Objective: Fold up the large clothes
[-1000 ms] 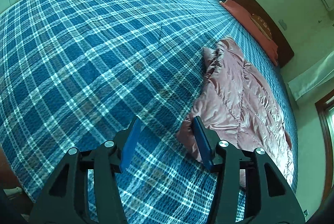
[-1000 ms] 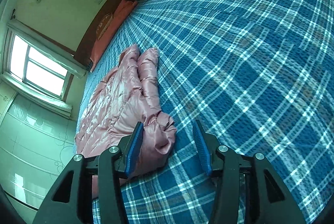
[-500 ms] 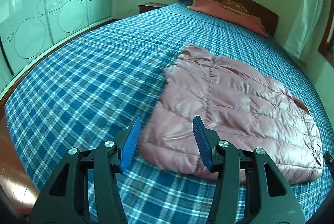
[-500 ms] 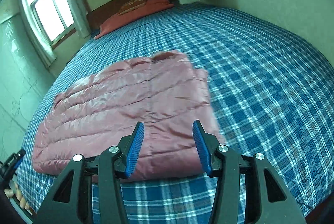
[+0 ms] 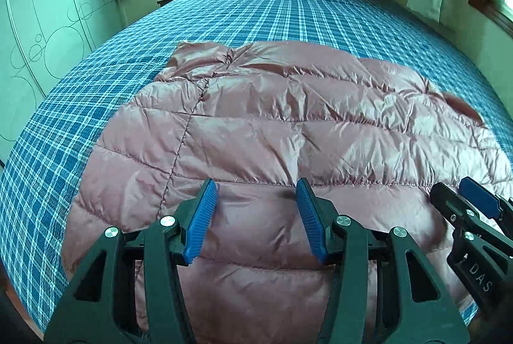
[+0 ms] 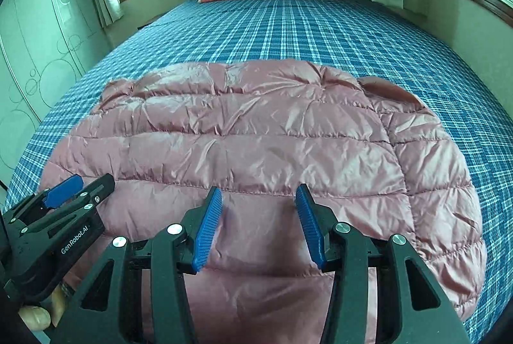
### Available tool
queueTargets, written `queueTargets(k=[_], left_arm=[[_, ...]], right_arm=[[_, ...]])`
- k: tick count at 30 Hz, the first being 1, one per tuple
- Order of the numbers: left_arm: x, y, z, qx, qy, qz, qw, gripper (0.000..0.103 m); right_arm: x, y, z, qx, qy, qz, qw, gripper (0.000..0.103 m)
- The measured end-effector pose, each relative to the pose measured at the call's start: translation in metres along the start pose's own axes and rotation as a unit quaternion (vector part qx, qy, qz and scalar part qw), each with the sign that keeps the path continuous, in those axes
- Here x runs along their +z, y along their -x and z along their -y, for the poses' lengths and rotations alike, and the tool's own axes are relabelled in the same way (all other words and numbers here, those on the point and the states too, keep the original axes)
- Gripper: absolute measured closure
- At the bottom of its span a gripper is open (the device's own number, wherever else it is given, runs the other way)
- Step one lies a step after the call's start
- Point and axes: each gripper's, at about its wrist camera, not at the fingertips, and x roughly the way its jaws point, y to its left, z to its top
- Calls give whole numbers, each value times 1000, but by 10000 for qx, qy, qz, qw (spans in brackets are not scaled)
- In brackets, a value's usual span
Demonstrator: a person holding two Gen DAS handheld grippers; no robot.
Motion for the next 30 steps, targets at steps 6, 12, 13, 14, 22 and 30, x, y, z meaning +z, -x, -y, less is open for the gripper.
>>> queueTargets(k=[6, 12, 13, 14, 22, 30], left_arm=[[-9, -26, 10, 206, -320, -88, 9992, 51], [-4, -17, 9, 219, -435, -98, 9988, 52], [-2, -12, 9, 199, -441, -93, 9988, 52], [0, -4, 8, 157, -427, -36, 9990, 52], [42, -6, 12, 290, -378, 342, 9983, 51], [33, -57, 22, 559, -440, 113, 9974, 49]], right_arm=[[-12, -28, -2, -142, 56, -182, 9997, 54], [-9, -14, -1, -123, 47, -132, 9998, 54], [-5, -8, 0, -88, 28, -110, 9999, 54], [-1, -1, 2, -33, -25, -27, 10000, 54], [48, -8, 5, 43, -196, 206, 9996, 54], [35, -70, 9, -69, -193, -145, 9997, 53]])
